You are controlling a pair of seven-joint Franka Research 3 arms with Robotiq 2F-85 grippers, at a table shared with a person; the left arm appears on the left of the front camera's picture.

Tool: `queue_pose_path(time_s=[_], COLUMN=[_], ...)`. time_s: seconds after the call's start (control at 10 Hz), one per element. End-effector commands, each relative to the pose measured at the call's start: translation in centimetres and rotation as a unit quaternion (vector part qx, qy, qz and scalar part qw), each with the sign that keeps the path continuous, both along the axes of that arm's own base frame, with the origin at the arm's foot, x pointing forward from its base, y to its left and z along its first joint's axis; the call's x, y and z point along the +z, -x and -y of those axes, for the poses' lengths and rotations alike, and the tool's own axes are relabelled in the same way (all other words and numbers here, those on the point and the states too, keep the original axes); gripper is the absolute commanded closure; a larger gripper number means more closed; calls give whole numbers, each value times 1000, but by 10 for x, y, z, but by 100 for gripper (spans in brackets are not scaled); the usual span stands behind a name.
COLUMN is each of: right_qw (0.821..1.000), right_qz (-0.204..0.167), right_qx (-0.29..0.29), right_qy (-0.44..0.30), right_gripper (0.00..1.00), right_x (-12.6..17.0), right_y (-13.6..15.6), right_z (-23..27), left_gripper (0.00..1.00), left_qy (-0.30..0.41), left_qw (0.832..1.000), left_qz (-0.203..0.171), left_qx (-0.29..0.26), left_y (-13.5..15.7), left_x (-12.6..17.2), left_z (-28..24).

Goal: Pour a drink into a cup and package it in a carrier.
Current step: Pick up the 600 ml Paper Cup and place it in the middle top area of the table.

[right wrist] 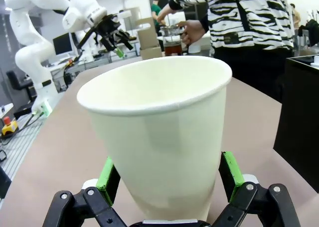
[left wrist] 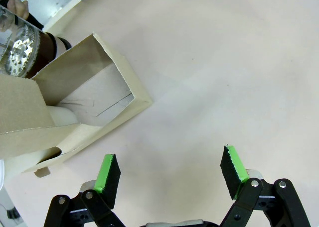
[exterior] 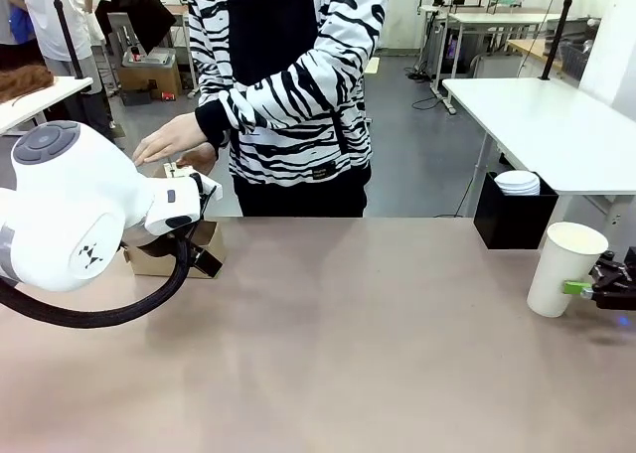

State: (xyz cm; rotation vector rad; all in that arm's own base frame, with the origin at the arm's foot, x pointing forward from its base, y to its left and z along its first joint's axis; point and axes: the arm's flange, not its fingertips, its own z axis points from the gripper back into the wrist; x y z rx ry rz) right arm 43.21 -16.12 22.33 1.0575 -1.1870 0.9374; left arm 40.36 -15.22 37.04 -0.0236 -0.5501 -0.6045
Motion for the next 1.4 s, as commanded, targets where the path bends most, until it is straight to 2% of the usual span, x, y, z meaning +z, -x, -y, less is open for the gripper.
queue_pose_path(time_s=[0.0,0.3,0.4,0.5,0.6,1.1,1.3], right_qw=[1000,1000,1000,1000,1000,1000,1000], right_qz=[12,6,7,-10,-1,-4,-3], right_qx=[-9,-9,-8,-8,6,6,-26], right_qy=[3,2,2,-7,-1,-2,-15], right_gripper=[0,0,20,20,20,20,20], right_x=[-1,-7,-11,-11,-6,-9,39], right_y=[-4,-12,-14,-14,-13,-13,-5], right_z=[-20,-35,-36,-31,-31,-31,-46], left_gripper=[0,0,0,0,0,0,0], left_qy=[1,1,1,1,1,1,1], left_qw=[1000,1000,1000,1000,1000,1000,1000], left_qz=[0,0,0,0,0,0,0], left_qx=[0,0,0,0,0,0,0], left_y=[0,0,0,0,0,0,0], left_x=[0,0,0,0,0,0,0], left_z=[0,0,0,0,0,0,0])
